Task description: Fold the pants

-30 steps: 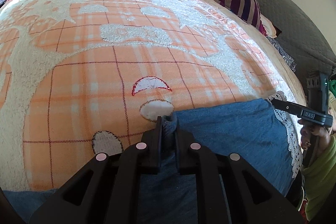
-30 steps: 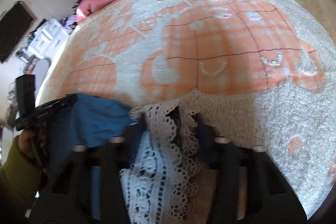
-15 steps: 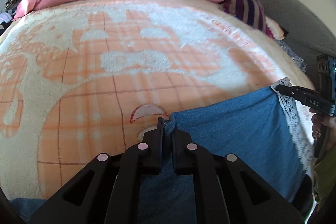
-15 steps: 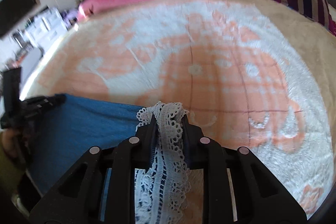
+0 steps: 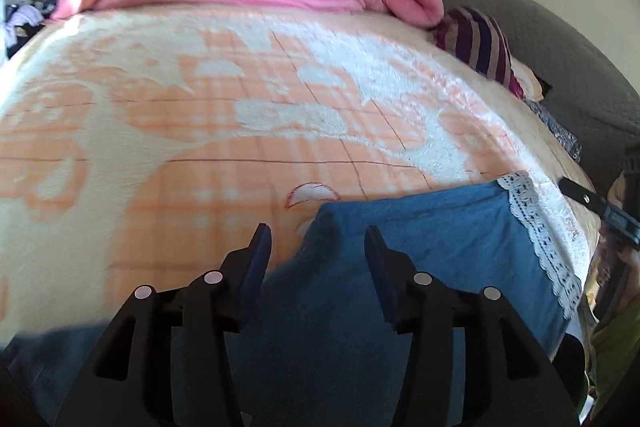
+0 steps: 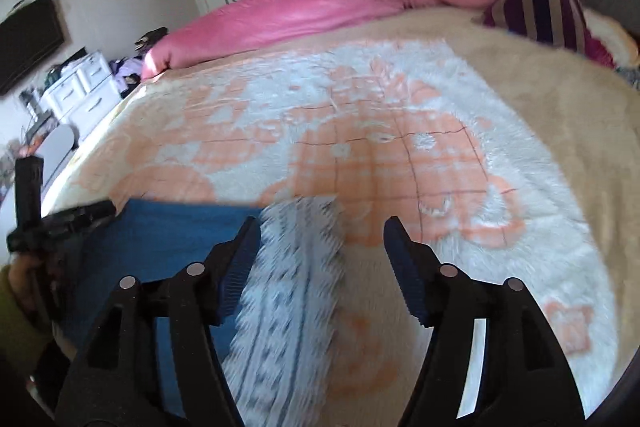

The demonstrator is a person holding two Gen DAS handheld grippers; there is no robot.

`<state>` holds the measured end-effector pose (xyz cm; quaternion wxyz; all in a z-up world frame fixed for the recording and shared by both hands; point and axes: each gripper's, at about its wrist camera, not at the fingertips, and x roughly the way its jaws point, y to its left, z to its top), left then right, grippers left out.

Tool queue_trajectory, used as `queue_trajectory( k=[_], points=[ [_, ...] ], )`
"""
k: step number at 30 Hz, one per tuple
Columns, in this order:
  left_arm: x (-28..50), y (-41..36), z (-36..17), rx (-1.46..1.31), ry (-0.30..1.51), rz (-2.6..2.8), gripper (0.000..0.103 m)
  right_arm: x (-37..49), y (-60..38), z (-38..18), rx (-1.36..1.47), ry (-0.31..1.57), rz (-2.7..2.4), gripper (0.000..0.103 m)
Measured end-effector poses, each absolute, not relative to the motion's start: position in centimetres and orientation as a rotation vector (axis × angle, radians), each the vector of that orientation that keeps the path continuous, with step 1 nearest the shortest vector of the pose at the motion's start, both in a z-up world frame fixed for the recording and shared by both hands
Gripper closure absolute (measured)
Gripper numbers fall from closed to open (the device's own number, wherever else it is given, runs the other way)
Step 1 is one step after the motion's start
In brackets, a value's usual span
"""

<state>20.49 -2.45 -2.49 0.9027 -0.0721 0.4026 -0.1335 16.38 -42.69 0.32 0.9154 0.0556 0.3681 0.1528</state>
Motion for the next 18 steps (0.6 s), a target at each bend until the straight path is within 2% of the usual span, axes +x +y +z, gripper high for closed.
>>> queue_trajectory(
  k=[2,7,8,9,10,18],
  points=[
    [18.3,-1.6,-1.7,-0.157,0.813,-0.258,0.048,14.3,-41.3,0.5,0.066,0.759,0.326,0.043],
    [12.9,0.0,-1.8,-0.139,0.817,-0.202,0.046,10.2,-36.3,-1.1,-0.059,0.801,0.403,0.041],
    [12.6,0.1,-2.0,-0.109,0.825,-0.189,0.042,9.8,-35.4,-1.5,-0.083,0.81,0.411,0.038],
    [12.3,0.1,-2.4,-0.058,0.845,-0.155,0.034,9.4,-34.5,-1.9,-0.109,0.821,0.418,0.035],
    [12.1,0.3,-2.9,-0.027,0.866,-0.119,0.033,9.3,-34.0,-2.2,-0.127,0.828,0.419,0.035],
    [10.7,3.8,-4.4,-0.098,0.89,-0.096,0.033,9.2,-35.4,-4.8,-0.2,0.958,0.331,0.033]
  ],
)
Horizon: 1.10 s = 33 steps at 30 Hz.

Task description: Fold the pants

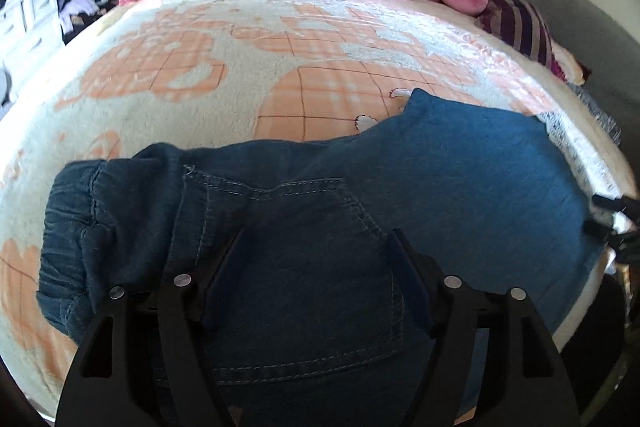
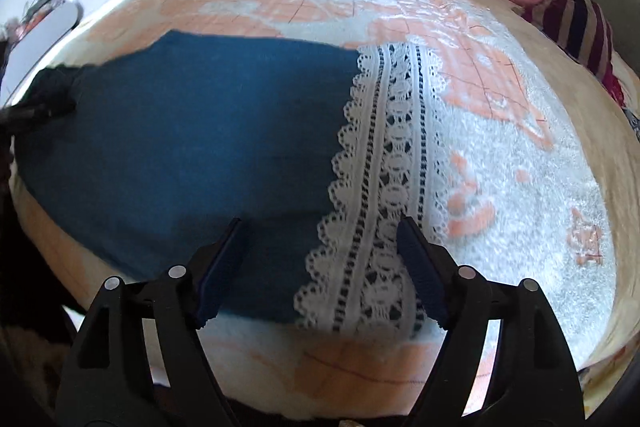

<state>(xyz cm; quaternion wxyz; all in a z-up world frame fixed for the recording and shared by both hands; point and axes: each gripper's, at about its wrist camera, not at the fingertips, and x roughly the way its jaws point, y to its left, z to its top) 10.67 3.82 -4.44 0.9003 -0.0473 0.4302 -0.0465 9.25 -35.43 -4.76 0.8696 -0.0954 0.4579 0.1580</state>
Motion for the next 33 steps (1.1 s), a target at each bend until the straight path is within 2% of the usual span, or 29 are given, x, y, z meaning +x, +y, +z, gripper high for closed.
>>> queue_trajectory(
  k=[10,12,18,24,26,29,33],
  points=[
    [10.8,3.3,-4.3,-0.102,0.878,-0.097,0.033,7.9,-37.5,-4.9,-0.117,0.959,0.289,0.031],
    [10.2,2.9,-3.0,-0.092,0.858,-0.095,0.025,7.5,-38.1,-4.0,-0.062,0.946,0.282,0.029],
    [8.5,-0.8,-0.5,-0.043,0.8,-0.203,0.02,5.1,-38.3,-1.9,0.008,0.862,0.279,0.029],
    [7.3,-6.8,-2.8,0.046,0.852,-0.332,0.02,4.4,-34.5,-2.6,-0.036,0.886,0.375,0.029],
    [6.7,-8.2,-3.9,0.095,0.879,-0.35,0.016,4.5,-33.8,-3.0,-0.044,0.899,0.379,0.029],
    [6.2,-9.2,-5.7,0.161,0.922,-0.35,0.012,4.9,-34.0,-4.2,-0.041,0.951,0.345,0.029],
    [6.3,-8.1,-6.0,0.113,0.911,-0.375,0.011,5.0,-35.4,-4.9,0.061,0.962,0.36,0.029]
  ],
)
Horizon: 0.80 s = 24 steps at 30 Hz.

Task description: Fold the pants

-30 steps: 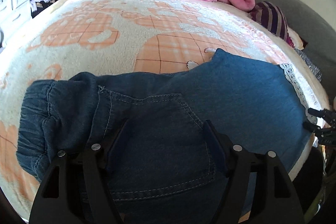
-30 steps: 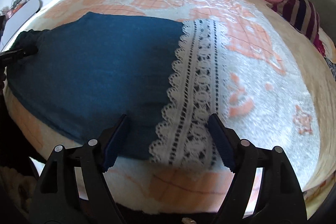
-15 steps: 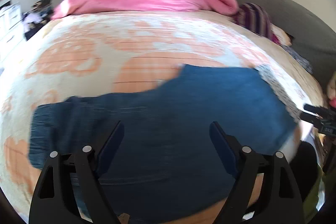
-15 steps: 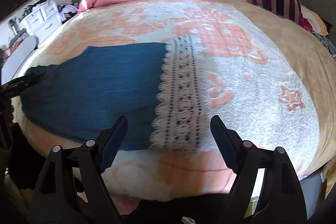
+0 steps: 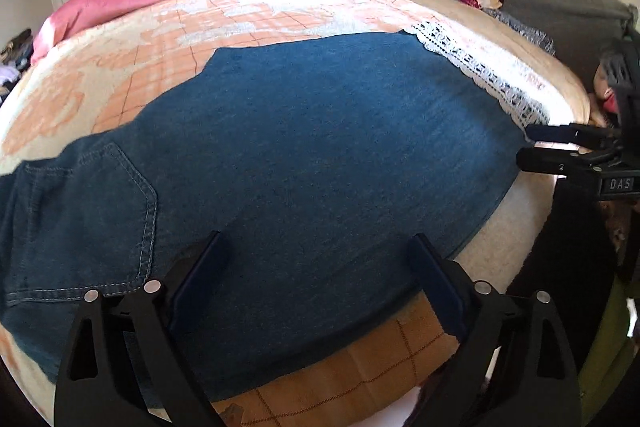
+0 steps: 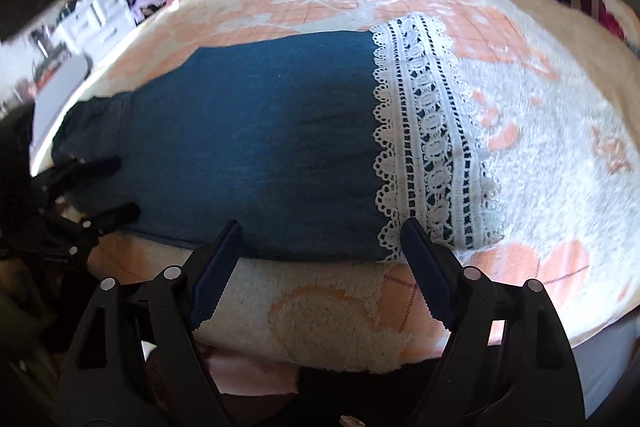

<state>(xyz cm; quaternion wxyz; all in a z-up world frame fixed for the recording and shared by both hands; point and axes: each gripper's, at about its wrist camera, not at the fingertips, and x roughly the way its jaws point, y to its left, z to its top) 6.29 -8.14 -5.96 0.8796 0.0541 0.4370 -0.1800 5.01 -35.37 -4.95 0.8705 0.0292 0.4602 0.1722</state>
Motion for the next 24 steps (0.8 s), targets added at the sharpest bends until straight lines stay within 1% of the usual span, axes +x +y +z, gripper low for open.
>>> queue_trajectory(
  k=[5,8,11,15,17,24],
  points=[
    [6.2,-8.0,-5.7,0.097,0.91,-0.369,0.011,4.8,-35.2,-4.3,0.07,0.943,0.36,0.029],
    [6.3,-7.9,-4.9,0.062,0.912,-0.383,0.011,4.4,-36.0,-3.4,0.13,0.909,0.372,0.024],
    [6.1,-7.8,-4.1,0.037,0.901,-0.389,0.011,4.2,-36.7,-2.8,0.14,0.892,0.355,0.022],
    [5.7,-7.9,-2.9,0.037,0.878,-0.391,0.011,3.9,-37.9,-2.1,0.15,0.868,0.317,0.015],
    [5.7,-7.9,-2.4,0.03,0.871,-0.393,0.005,3.8,-38.3,-1.7,0.156,0.855,0.304,0.013],
    [5.6,-8.3,-1.3,0.033,0.858,-0.404,0.005,3.9,-39.7,-1.0,0.174,0.823,0.251,0.009]
  ],
)
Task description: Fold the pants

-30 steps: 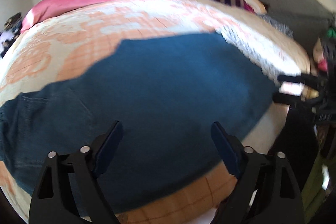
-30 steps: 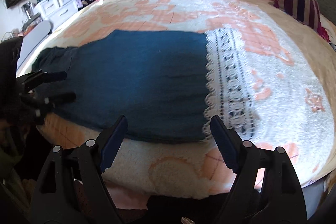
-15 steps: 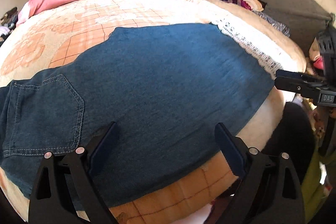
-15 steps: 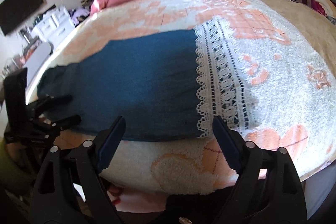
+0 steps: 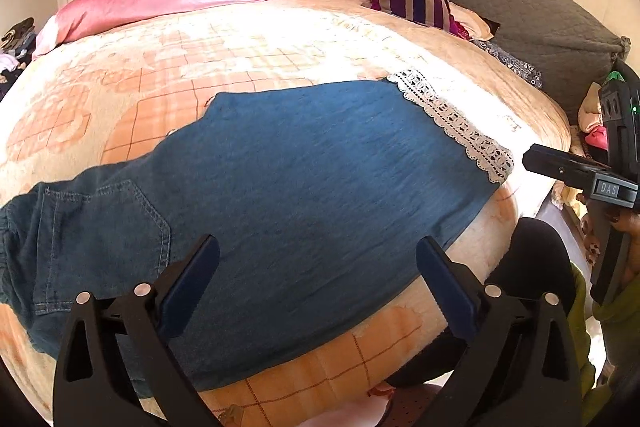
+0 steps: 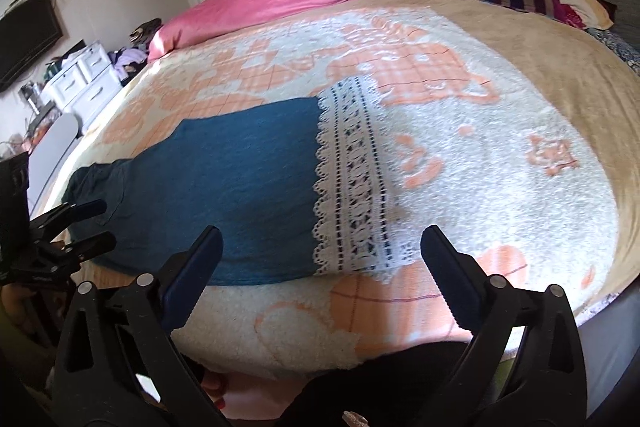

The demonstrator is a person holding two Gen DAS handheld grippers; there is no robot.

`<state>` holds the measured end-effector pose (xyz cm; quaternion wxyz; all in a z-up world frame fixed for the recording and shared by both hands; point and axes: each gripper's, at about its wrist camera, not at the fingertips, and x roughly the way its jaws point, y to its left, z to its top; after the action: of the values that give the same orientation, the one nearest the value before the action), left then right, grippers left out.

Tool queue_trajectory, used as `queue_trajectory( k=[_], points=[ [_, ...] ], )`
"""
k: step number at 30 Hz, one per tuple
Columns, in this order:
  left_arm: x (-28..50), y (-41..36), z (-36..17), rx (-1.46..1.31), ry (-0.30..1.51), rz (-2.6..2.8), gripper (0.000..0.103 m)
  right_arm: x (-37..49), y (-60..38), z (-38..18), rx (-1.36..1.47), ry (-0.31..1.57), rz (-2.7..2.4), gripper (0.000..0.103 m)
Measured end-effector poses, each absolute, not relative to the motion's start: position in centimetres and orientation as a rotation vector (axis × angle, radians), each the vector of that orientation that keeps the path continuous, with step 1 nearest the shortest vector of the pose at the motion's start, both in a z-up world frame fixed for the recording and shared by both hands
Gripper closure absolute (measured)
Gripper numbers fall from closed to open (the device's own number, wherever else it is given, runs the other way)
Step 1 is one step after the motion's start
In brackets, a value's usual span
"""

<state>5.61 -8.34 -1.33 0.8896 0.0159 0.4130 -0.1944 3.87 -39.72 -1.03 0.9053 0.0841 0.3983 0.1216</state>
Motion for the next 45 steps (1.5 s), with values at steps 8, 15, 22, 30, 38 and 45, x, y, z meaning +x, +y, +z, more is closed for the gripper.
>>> queue_trajectory(
  k=[8,15,22,30,38,45],
  points=[
    [6.6,-9.8,-0.4,0.062,0.853,-0.422,0.004,3.6,-41.0,-1.2,0.205,0.817,0.219,0.009],
    [8.5,-11.8,0.8,0.092,0.834,-0.443,0.004,3.7,-41.8,-2.1,0.235,0.834,0.211,0.009],
    [10.8,-14.4,1.8,0.111,0.828,-0.488,0.004,3.9,-42.0,-2.4,0.255,0.84,0.218,0.009],
    [15.6,-18.1,2.4,0.123,0.862,-0.578,0.004,4.4,-41.6,-3.1,0.287,0.855,0.234,0.009],
    [20.4,-22.0,0.8,0.199,0.919,-0.644,0.004,5.1,-41.6,-3.8,0.325,0.872,0.229,0.009],
    [24.6,-24.9,-1.1,0.249,0.963,-0.681,0.005,5.7,-42.2,-4.4,0.361,0.892,0.206,0.009]
  ],
)
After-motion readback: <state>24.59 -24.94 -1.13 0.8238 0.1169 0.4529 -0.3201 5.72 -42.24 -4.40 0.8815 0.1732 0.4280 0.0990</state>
